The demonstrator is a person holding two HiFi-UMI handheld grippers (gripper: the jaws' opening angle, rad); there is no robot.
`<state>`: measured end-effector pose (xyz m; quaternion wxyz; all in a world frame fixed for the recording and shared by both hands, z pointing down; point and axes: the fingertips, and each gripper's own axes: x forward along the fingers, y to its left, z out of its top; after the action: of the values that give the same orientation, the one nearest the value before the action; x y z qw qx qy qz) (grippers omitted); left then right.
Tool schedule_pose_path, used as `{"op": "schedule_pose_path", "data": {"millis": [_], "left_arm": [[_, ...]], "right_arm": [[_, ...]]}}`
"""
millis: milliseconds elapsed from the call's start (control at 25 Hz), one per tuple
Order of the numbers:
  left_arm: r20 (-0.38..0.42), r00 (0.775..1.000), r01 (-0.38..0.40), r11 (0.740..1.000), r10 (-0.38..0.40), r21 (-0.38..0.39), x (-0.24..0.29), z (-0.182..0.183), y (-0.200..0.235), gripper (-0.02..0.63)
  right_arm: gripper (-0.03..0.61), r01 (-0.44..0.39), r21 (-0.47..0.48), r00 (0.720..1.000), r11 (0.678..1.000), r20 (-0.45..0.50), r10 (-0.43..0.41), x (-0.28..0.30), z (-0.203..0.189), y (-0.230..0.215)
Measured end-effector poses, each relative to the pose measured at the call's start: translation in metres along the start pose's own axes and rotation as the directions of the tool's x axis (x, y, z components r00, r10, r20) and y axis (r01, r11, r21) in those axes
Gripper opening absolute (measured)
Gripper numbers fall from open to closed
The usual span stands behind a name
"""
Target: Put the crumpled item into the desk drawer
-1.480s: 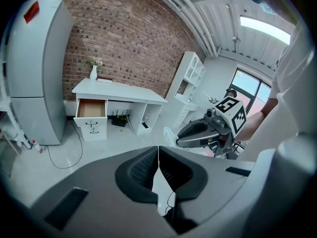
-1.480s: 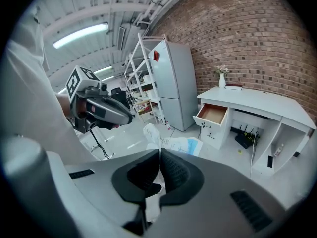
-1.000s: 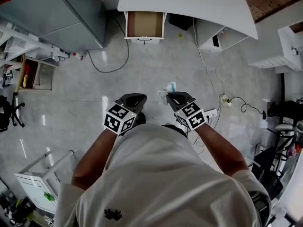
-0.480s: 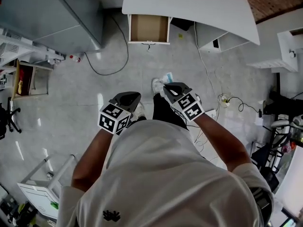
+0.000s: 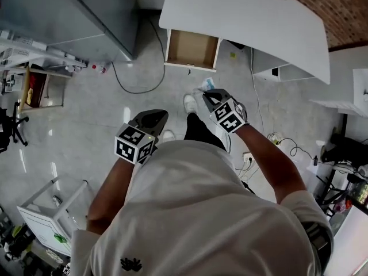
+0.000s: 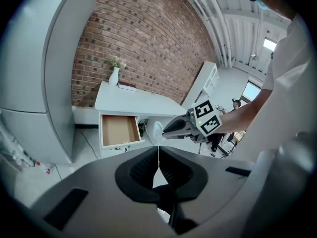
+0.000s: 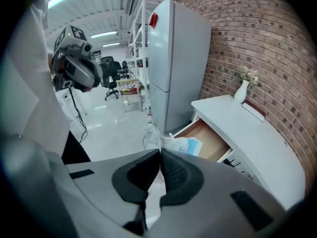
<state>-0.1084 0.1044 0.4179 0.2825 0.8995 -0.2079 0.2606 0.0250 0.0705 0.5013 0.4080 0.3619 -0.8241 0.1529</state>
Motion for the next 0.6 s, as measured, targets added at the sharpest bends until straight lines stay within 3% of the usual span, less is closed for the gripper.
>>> {"op": "schedule_pose_path", "data": {"millis": [320,600], "left_arm": [[-0.021,0.998,-0.058,0.997,0.057,-0.058,0.066,0.066,0.035,0.025],[-0.047,0.993,-0.11,0.988,0.105,-0.11,0.106,0.091,0.062,0.025]], "right_arm": [[0.031,-0.048,-0.172,0.996,0.984,-0.081,0.035,0.086,-0.009,-0.118],[0.031,-0.062,-0.266,0.989,0.962,-0.149,0.022,0.17,-0.025,-0.188]]}}
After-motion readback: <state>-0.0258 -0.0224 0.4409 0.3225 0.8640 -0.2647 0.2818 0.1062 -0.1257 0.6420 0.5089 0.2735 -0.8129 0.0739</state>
